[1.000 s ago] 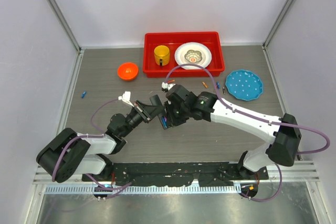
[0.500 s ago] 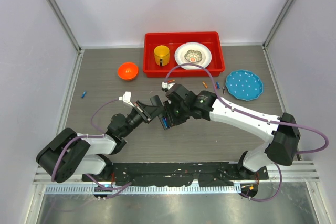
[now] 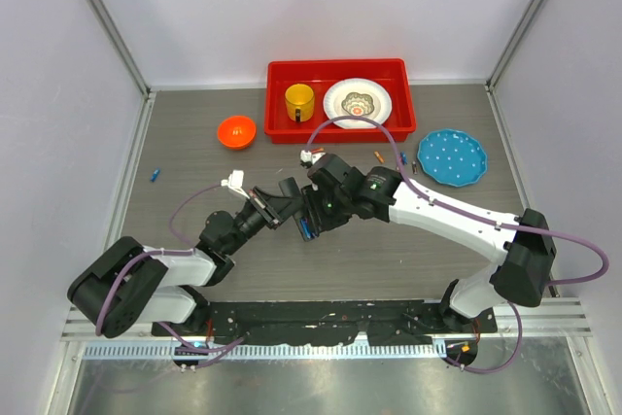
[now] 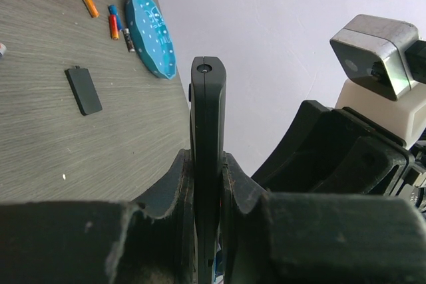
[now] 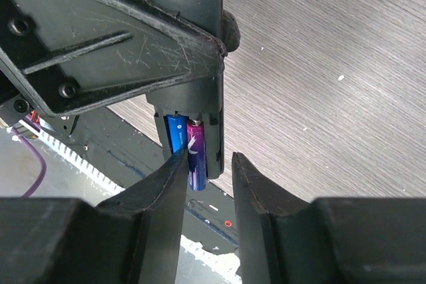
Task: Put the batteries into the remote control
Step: Load the battery into the remote control.
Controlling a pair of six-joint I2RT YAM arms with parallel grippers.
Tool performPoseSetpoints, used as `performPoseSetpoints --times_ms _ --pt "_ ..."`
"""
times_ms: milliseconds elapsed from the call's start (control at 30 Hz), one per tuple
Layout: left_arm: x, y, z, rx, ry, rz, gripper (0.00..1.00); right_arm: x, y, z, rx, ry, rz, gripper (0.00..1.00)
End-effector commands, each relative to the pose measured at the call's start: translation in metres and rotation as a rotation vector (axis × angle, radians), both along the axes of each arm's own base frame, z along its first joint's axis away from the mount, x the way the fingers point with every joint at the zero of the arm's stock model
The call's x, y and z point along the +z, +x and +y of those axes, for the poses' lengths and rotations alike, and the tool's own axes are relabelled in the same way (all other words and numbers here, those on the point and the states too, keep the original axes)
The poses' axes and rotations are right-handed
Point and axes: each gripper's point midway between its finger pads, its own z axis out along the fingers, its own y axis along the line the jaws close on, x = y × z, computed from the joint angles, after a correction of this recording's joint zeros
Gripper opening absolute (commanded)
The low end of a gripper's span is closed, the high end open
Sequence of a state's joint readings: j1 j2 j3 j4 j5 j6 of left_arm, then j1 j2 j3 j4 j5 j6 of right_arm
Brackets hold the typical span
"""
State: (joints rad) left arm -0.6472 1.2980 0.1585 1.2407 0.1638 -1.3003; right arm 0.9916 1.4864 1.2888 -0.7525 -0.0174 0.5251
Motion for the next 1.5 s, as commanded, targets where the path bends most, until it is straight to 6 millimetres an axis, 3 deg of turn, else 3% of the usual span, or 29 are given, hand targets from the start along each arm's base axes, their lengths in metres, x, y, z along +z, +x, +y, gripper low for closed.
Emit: performPoseSetpoints --times_ms 0,400,733,767,800,867,900,967,1000,1033,1167,1200,1267,1467 --pt "0.080 -0.018 0.002 -0.047 -0.208 -0.245 0.00 0.019 0.014 0.006 -0.022 0.032 -0.055 0.40" --pt "0.075 -0.015 0.001 -0.041 -0.196 -0.236 0.00 0.037 0.013 0.018 -0.021 0.107 -0.050 0.46" --pt "0.068 -0.009 -0.003 -0.035 -0.190 -0.208 0.00 0.086 0.013 0.012 -0.026 0.220 -0.126 0.48" --pt "0.067 -0.007 -0.002 -0.033 -0.199 -0.190 0.00 0.099 0.015 0.009 -0.035 0.257 -0.164 0.49" --pt "0.066 -0.005 -0.002 -0.025 -0.207 -0.175 0.00 0.092 0.019 0.001 -0.067 0.237 -0.190 0.48" --pt "0.067 -0.002 -0.004 -0.038 -0.231 -0.141 0.00 0.098 0.035 -0.009 -0.159 0.271 -0.284 0.48" --pt "0.072 -0.002 -0.007 -0.068 -0.242 -0.144 0.00 0.086 0.031 -0.021 -0.164 0.274 -0.307 0.49" --pt "0.073 -0.003 -0.013 -0.106 -0.256 -0.120 0.00 0.096 0.034 -0.019 -0.169 0.390 -0.384 0.55" --pt "0.076 -0.003 -0.014 -0.124 -0.274 -0.103 0.00 0.080 0.030 -0.025 -0.193 0.401 -0.365 0.58" --pt "0.078 -0.005 -0.018 -0.153 -0.279 -0.099 0.00 0.090 0.032 -0.033 -0.217 0.449 -0.385 0.61" --pt "0.079 -0.007 -0.024 -0.196 -0.290 -0.075 0.00 0.095 0.028 -0.040 -0.217 0.572 -0.346 0.71" --pt "0.080 -0.006 -0.024 -0.200 -0.294 -0.072 0.00 0.086 0.026 -0.043 -0.223 0.579 -0.328 0.71" --pt "0.080 -0.008 -0.027 -0.217 -0.293 -0.068 0.00 0.097 0.020 -0.042 -0.188 0.665 -0.321 0.73" --pt "0.079 -0.007 -0.034 -0.254 -0.293 -0.054 0.00 0.084 0.012 -0.040 -0.153 0.759 -0.238 0.74"
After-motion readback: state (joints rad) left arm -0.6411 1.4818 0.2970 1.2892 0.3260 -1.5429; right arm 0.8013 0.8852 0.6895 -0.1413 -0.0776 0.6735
